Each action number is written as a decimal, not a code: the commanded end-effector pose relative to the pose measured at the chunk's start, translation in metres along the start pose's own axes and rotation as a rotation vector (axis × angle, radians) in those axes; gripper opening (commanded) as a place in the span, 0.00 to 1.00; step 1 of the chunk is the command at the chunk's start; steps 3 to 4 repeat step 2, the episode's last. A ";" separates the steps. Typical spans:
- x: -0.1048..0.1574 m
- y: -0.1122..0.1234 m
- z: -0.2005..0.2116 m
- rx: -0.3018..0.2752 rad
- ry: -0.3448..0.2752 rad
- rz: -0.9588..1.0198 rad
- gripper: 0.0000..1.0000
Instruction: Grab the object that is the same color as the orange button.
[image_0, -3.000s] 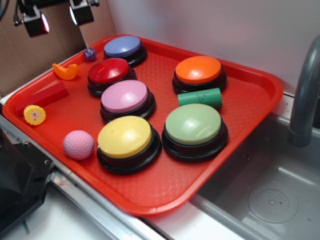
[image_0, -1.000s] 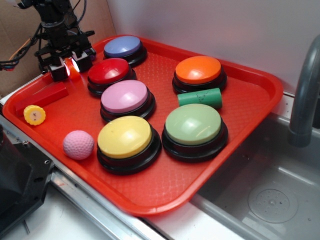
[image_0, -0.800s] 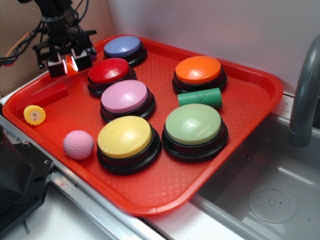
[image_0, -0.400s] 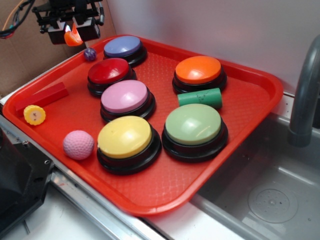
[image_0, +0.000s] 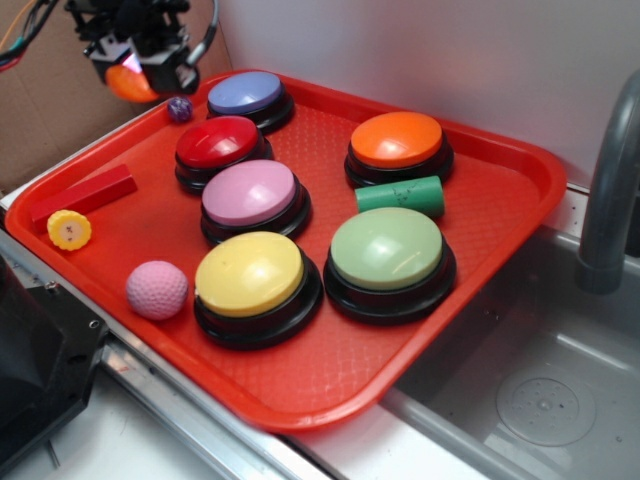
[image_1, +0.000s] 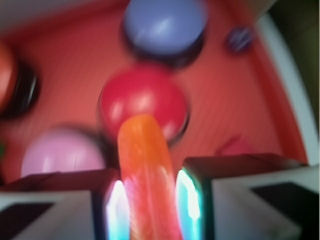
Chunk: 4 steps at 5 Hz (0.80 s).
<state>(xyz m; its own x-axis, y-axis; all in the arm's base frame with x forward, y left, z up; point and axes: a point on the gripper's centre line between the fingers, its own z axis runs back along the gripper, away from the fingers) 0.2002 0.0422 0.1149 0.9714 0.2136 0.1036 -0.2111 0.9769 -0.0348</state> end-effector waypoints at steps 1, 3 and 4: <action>-0.044 -0.001 0.008 -0.006 -0.005 -0.211 0.00; -0.050 0.003 0.005 0.015 0.012 -0.165 0.00; -0.050 0.003 0.005 0.015 0.012 -0.165 0.00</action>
